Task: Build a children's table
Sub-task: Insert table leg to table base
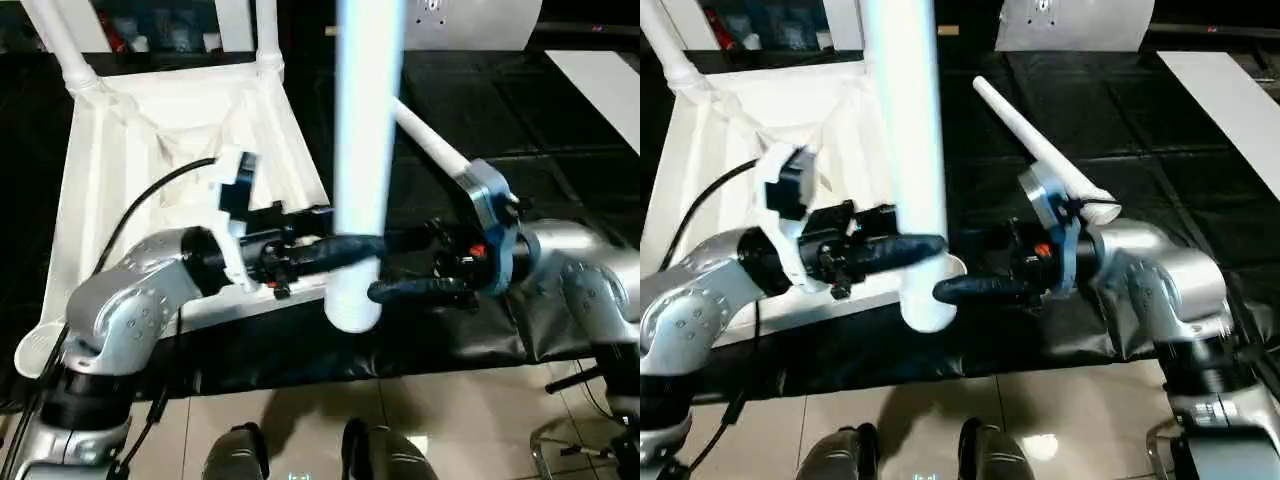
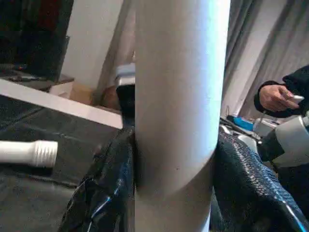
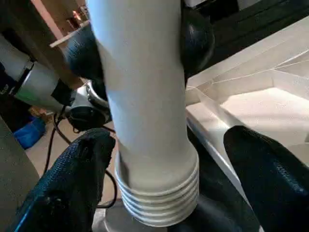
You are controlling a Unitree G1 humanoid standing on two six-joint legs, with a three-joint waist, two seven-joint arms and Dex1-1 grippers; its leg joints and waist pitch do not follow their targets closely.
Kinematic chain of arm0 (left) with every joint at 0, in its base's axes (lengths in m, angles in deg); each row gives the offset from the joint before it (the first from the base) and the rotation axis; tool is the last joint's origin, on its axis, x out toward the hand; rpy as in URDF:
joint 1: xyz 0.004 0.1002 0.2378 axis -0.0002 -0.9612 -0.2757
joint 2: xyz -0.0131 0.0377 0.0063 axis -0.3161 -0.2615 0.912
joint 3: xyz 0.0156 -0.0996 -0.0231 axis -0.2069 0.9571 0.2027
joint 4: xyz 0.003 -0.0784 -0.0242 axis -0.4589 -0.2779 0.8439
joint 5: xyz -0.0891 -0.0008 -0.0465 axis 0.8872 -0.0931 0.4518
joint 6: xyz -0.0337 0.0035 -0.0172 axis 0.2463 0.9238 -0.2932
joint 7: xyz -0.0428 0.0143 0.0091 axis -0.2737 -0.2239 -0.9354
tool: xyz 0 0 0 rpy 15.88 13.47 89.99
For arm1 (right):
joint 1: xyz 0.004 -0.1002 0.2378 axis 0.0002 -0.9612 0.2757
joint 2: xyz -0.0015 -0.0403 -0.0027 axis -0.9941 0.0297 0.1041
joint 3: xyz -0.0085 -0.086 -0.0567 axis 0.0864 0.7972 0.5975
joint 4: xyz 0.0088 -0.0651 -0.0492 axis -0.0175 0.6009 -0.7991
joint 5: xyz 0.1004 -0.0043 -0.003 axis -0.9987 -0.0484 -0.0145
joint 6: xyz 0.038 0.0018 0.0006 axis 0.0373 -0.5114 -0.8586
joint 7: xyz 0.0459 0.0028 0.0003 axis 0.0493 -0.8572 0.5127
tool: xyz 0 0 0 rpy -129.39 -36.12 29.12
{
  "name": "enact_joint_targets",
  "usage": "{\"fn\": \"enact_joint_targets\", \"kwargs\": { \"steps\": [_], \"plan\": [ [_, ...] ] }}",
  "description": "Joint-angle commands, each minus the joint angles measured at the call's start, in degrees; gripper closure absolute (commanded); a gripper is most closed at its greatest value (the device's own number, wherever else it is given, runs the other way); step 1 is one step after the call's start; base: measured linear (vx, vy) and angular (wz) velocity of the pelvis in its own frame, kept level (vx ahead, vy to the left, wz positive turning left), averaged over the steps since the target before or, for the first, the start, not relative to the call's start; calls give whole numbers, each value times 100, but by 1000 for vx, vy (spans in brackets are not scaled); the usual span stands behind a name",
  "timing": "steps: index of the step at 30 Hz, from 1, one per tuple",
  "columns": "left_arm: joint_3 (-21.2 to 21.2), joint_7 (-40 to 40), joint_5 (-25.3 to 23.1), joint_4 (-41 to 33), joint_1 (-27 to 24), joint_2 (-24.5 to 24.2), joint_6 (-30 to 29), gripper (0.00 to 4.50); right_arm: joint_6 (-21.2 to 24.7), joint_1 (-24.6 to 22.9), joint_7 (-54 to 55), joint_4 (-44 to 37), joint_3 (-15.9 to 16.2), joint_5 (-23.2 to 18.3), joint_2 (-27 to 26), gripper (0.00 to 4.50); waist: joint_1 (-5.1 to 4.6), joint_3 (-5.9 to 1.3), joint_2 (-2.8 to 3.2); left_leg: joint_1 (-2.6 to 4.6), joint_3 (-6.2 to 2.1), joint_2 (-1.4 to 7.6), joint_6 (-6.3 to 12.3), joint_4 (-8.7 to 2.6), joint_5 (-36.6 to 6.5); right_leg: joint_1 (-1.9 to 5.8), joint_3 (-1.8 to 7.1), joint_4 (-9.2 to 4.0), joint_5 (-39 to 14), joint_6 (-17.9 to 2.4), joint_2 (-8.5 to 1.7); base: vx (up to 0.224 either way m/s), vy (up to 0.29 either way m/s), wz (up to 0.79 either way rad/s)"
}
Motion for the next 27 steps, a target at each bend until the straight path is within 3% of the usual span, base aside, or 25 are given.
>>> {"fn": "enact_joint_targets", "kwargs": {
  "steps": [1,7,27],
  "plan": [
    [-110,55,45,-52,85,0,-6,252,-46,115,-60,-8,71,23,-49,40,23,-518,-12,129,-114,285,434,-354,-867,404,366,-444,-2220,-938,-496,0,0,0],
    [-206,91,45,-75,154,76,-36,252,-13,186,-212,-22,235,45,-149,40,28,-529,-10,125,-113,293,444,-352,-840,411,366,-421,-2091,-985,-497,0,0,0],
    [-277,78,-43,-201,70,140,-19,252,58,250,-415,-3,381,1,-256,202,46,-570,-16,116,-107,290,444,-338,-753,428,368,-411,-2029,-975,-496,0,0,0]
  ]
}}
